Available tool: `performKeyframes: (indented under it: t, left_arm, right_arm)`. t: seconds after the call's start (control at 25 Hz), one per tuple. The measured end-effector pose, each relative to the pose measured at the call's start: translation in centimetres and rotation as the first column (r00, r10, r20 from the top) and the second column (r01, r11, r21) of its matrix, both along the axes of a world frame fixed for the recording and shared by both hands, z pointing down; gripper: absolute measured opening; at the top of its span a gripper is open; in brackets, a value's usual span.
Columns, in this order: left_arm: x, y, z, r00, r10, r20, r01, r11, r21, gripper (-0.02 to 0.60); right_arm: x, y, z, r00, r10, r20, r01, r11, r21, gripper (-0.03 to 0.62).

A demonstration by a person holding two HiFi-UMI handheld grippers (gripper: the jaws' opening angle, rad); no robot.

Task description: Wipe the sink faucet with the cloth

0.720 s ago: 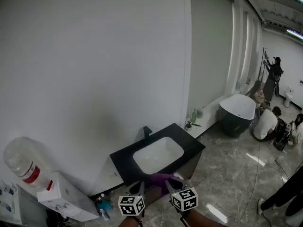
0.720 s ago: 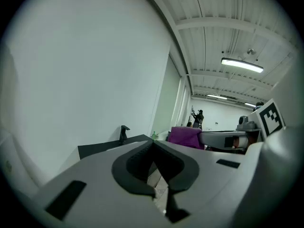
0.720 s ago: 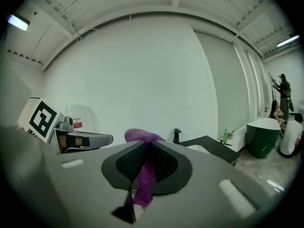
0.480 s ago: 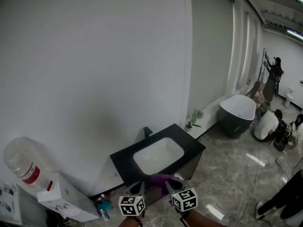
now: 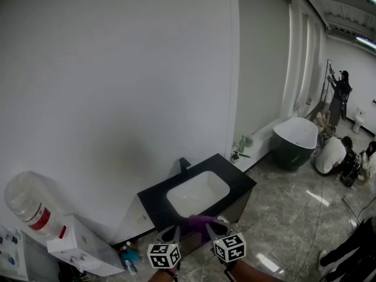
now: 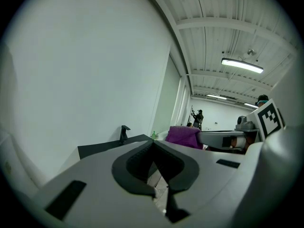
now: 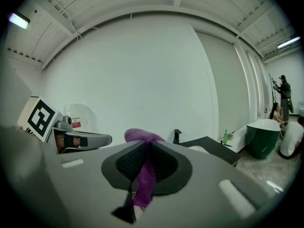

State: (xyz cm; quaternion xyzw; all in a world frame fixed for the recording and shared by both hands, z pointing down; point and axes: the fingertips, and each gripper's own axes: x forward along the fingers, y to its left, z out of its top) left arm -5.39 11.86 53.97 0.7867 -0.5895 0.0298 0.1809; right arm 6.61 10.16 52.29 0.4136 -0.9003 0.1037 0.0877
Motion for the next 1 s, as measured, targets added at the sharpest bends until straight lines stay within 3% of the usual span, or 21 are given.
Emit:
performKeyframes:
  t: [0.6, 0.8, 1.0]
  left_arm:
    - [-6.4, -3.1, 0.4, 0.997, 0.077, -0.002, -0.077, 0.997, -0.002, 0.005]
    - [-7.2, -6.8, 1.8, 0.996, 0.091, 0.0, -0.091, 0.996, -0.022, 0.005]
    - [-7.7, -13.2, 3.6, 0.998, 0.07, -0.003, -0.07, 0.997, -0.033, 0.005]
  right_arm:
    - [-5.9, -3.7, 0.2, 0.997, 0.074, 0.013, -0.074, 0.997, -0.002, 0.029]
    - [-7.0, -8.0, 1.1, 0.997, 0.074, 0.018, -0.073, 0.997, -0.012, 0.029]
    - [-7.8, -15.6, 3.7, 0.999, 0.039, 0.011, -0.039, 0.999, -0.032, 0.029]
